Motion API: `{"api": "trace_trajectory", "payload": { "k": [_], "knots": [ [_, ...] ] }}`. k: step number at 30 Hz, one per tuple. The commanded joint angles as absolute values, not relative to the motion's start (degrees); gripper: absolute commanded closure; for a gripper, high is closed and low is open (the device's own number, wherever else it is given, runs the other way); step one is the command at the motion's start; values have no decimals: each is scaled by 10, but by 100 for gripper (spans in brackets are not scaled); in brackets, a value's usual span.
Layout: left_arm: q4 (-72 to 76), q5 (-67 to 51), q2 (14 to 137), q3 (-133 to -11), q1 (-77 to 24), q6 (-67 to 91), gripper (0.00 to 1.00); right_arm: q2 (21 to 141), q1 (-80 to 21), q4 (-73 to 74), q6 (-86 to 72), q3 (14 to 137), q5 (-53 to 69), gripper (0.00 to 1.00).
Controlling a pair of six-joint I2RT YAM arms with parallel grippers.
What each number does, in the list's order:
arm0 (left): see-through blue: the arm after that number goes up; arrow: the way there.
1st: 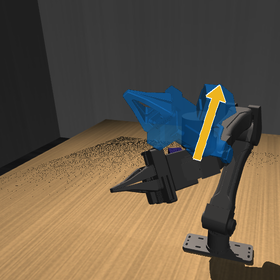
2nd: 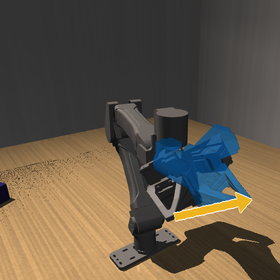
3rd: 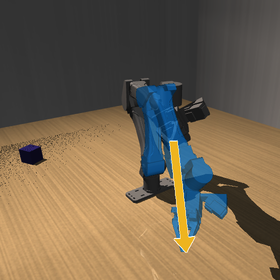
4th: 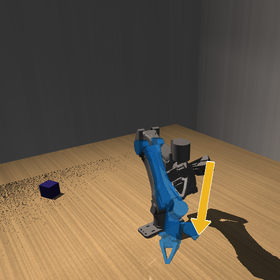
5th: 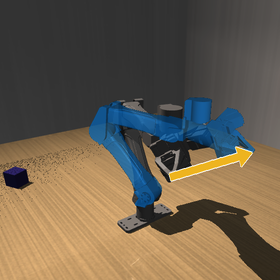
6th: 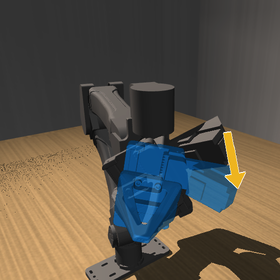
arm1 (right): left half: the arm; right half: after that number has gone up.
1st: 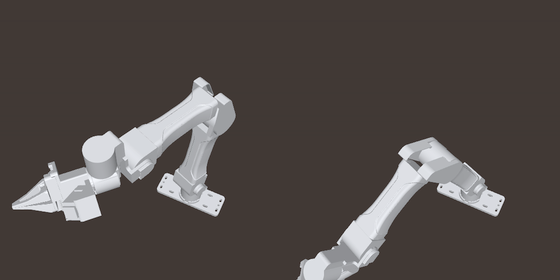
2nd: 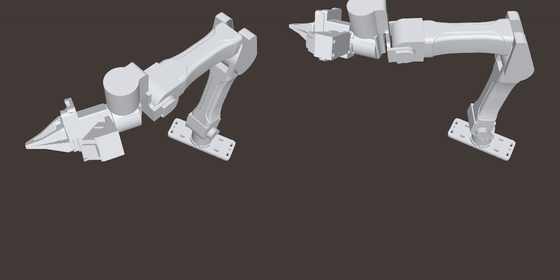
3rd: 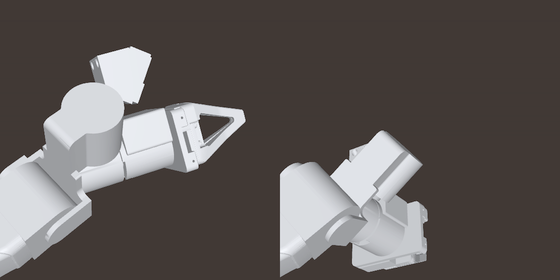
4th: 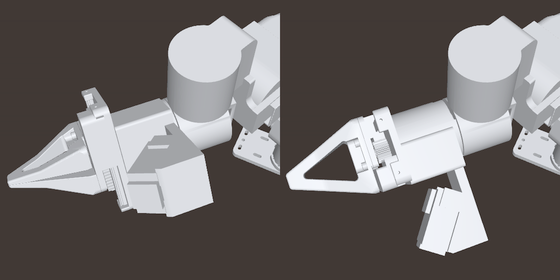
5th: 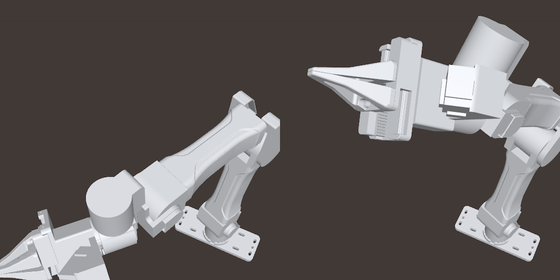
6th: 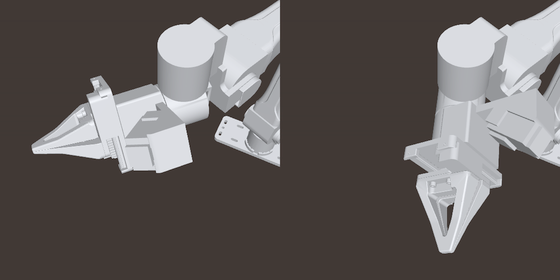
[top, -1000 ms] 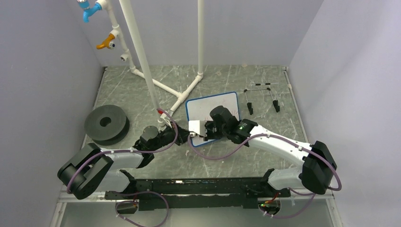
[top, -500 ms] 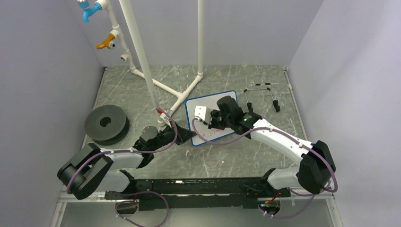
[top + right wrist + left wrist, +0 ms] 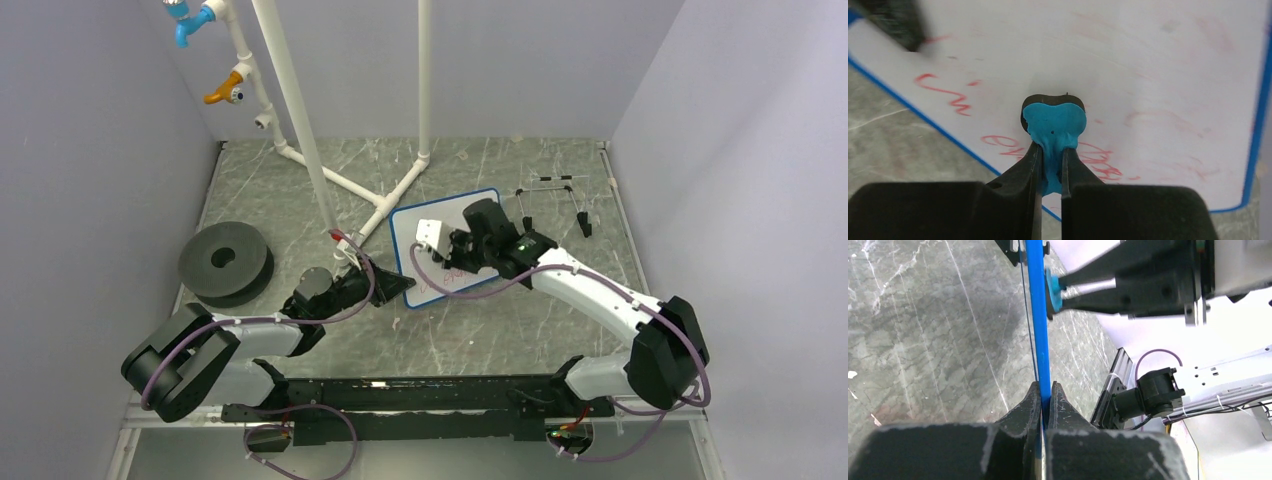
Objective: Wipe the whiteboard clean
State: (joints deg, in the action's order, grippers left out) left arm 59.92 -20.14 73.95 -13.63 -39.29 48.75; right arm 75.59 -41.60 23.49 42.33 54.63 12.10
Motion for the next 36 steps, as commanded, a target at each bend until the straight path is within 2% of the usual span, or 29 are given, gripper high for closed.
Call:
{"api": "trace_trajectory", "payload": {
  "k": [1,7,17,27,31,36],
  "knots": [
    [761,-261,712,-156,-403,487,100,772,-374,187,391,593,85,100],
    [757,-258,706,-154,-402,483,100,765,-377,208,415,566,112,100],
    [770,-262,718,-155,-399,488,100,739,-447,266,462,525,168,100],
    [765,-267,717,-154,-399,486,100,769,-357,215,357,618,128,100],
    [761,-265,712,-150,-400,481,100,770,-354,212,358,606,125,100],
    [750,-262,704,-147,-399,474,100,746,-356,248,391,579,190,100]
  ]
}}
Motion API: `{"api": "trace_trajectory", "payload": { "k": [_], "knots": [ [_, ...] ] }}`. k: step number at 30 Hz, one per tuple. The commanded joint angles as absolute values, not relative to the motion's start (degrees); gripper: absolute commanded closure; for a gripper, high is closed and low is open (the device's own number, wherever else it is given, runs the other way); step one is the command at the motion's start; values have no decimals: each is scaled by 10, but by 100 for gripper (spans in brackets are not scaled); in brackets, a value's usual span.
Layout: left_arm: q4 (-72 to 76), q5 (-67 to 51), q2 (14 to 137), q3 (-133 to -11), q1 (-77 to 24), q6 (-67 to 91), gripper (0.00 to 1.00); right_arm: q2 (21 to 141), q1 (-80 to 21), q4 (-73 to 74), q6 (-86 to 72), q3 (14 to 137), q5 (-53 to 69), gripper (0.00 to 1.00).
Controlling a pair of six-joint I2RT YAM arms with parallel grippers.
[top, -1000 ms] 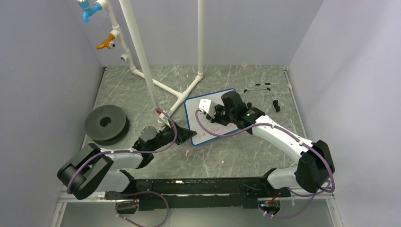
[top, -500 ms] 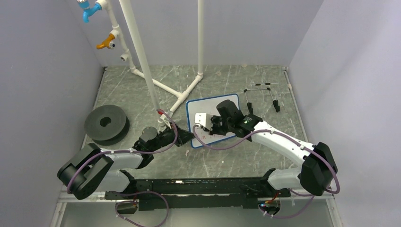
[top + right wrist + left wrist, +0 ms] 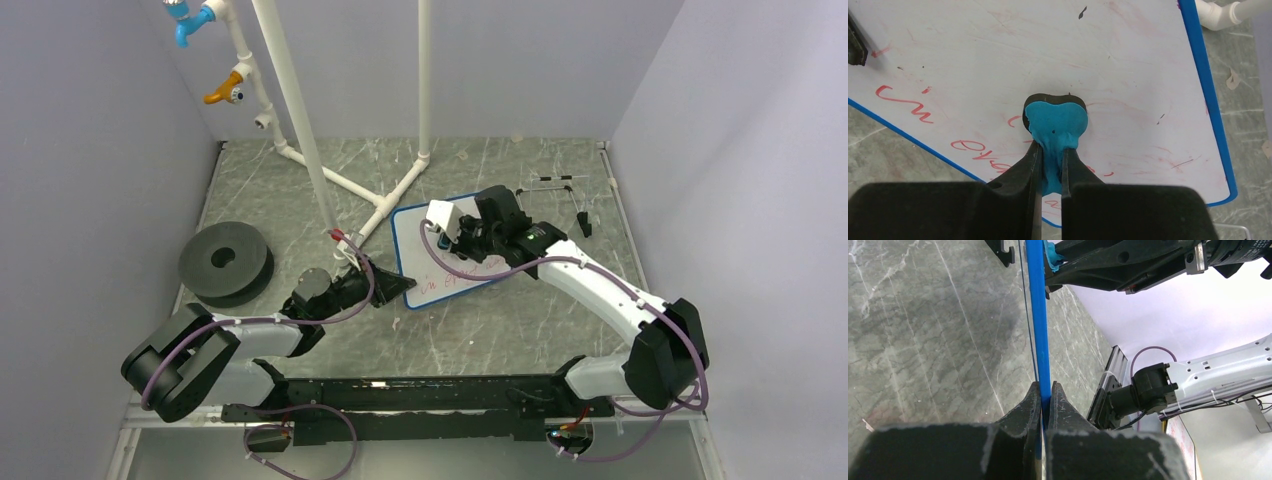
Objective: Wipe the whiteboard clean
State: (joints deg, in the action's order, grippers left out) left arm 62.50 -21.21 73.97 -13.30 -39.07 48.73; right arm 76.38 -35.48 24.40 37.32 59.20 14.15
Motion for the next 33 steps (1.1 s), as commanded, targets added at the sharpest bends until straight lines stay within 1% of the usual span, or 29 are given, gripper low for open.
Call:
{"api": "trace_trajectory", "payload": {
  "k": [1,5,9,12,17,21,25,29,33],
  "knots": [
    [747,-261,703,-148,-399,472,100,741,-359,261,403,573,204,100],
    [743,-261,707,-150,-397,470,100,730,-399,306,454,546,222,100],
    [746,-263,715,-153,-398,470,100,735,-429,306,460,529,207,100],
    [745,-263,718,-152,-397,469,100,743,-419,279,431,544,176,100],
    [737,-268,720,-153,-398,466,100,752,-363,233,367,587,138,100],
    [735,-266,715,-150,-397,464,100,763,-345,220,356,586,115,100],
    [729,-265,709,-148,-398,461,100,748,-349,245,385,561,168,100],
    [731,-265,712,-149,-397,460,100,731,-385,294,436,536,217,100],
    [733,-265,714,-150,-397,461,100,734,-420,307,456,517,219,100]
  ]
}}
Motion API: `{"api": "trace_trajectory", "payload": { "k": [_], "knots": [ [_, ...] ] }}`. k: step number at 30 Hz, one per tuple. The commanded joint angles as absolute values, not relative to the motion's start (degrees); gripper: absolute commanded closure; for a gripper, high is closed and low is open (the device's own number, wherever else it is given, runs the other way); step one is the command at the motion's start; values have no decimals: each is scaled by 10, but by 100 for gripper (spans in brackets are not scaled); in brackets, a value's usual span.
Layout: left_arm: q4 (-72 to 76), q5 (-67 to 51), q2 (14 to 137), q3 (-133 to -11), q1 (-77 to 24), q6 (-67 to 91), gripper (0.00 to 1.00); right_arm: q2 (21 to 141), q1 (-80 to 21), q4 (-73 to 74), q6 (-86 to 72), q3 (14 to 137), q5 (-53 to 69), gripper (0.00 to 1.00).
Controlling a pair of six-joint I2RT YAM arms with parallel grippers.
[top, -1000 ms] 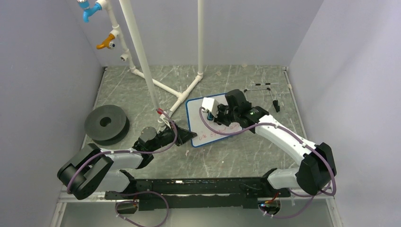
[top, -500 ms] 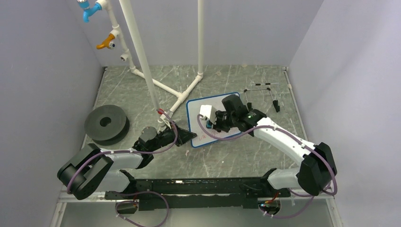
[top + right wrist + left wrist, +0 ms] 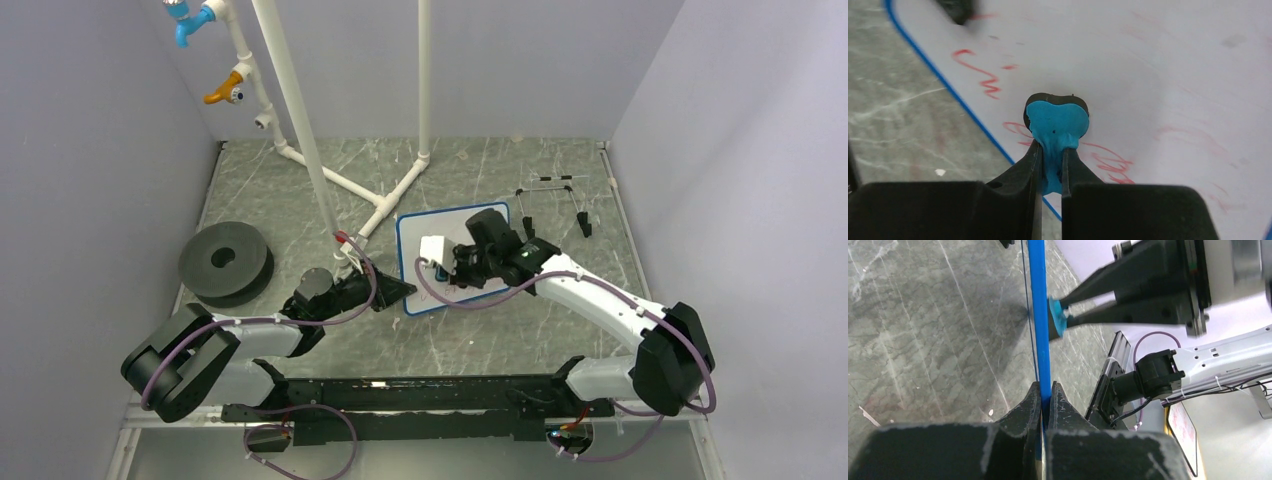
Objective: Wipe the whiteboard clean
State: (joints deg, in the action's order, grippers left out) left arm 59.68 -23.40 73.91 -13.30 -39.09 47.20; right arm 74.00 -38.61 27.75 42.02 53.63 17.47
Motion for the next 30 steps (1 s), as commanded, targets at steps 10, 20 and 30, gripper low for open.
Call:
{"api": "trace_trajectory", "payload": {
  "k": [10,20,30],
  "knots": [
    [726,-264,708,-148,-397,458,100,739,-357,216,376,539,101,100],
    [726,-264,708,-148,-398,457,100,728,-414,280,433,501,200,100],
    [734,-274,726,-155,-398,462,100,763,-372,238,348,596,167,100]
  ]
}}
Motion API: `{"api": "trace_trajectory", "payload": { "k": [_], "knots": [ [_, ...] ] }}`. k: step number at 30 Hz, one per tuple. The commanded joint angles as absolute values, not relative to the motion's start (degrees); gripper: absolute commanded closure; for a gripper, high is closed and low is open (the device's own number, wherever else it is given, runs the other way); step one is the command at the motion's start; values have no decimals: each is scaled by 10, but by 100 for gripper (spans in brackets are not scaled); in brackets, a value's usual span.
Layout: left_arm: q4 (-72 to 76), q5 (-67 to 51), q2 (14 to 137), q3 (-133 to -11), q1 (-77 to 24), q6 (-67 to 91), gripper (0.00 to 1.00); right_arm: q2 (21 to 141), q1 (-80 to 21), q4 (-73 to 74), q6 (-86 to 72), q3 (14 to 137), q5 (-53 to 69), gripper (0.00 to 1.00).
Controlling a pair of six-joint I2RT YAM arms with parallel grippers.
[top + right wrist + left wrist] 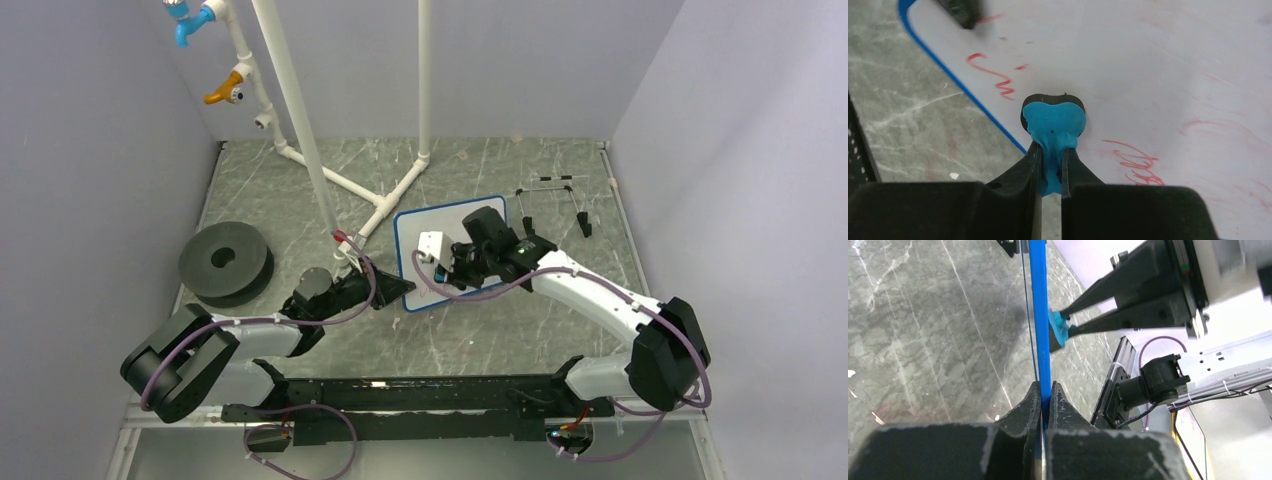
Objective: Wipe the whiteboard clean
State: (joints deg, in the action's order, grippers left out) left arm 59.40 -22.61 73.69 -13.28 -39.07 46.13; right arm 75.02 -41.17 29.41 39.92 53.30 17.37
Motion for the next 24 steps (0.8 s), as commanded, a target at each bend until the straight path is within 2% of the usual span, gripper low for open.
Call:
{"api": "trace_trajectory", "payload": {
  "k": [1,9,13,16,20,24],
  "knots": [
    [738,-275,729,-156,-398,465,100,768,-358,229,338,608,154,100],
    [747,-277,728,-153,-398,468,100,803,-261,165,278,626,86,100],
    [741,-277,723,-153,-398,464,100,798,-261,177,284,612,148,100],
    [744,-280,732,-158,-398,466,100,787,-320,214,302,620,211,100],
    [751,-285,748,-166,-398,474,100,810,-421,255,310,682,205,100],
    [767,-282,757,-166,-398,483,100,847,-432,242,268,720,193,100]
  ]
}}
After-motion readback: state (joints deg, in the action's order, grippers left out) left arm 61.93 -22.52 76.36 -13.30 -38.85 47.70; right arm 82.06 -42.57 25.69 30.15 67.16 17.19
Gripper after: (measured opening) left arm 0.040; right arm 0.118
